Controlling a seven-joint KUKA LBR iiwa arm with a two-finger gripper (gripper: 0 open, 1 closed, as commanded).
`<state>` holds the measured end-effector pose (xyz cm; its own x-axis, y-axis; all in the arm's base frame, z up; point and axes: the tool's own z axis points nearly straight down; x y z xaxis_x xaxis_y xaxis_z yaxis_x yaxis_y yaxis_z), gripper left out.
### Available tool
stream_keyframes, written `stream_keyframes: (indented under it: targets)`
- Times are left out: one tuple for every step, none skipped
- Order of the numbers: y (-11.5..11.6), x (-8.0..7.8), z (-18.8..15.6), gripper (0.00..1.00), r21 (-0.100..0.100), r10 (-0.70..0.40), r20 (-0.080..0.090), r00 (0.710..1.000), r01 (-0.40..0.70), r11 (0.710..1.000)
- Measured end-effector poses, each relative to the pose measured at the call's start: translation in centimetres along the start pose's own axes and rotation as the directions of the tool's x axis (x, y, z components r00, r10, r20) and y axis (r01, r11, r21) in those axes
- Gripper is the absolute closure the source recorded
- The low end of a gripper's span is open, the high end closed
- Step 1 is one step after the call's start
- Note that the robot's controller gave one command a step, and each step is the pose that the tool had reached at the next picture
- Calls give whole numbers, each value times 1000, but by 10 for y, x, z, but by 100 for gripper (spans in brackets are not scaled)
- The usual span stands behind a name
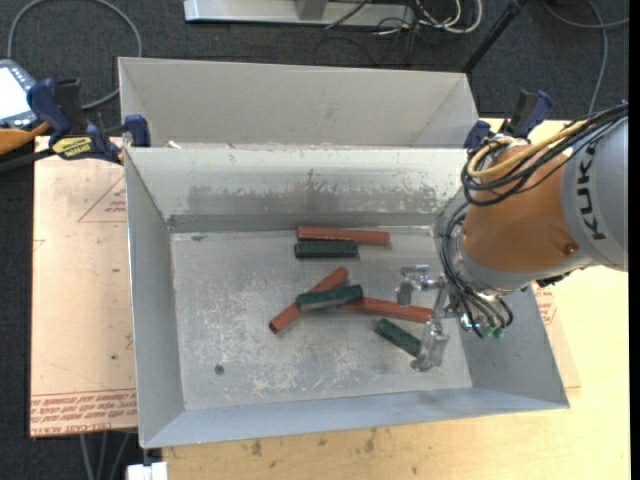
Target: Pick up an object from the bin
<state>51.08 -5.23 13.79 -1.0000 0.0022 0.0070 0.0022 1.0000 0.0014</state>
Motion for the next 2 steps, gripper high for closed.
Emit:
stream_keyframes:
  targets:
    - [-56, -35, 70, 0, 0, 111, 6, 994, -111, 994]
    - [14, -21, 68, 0, -3, 97, 6, 995, -97, 995]
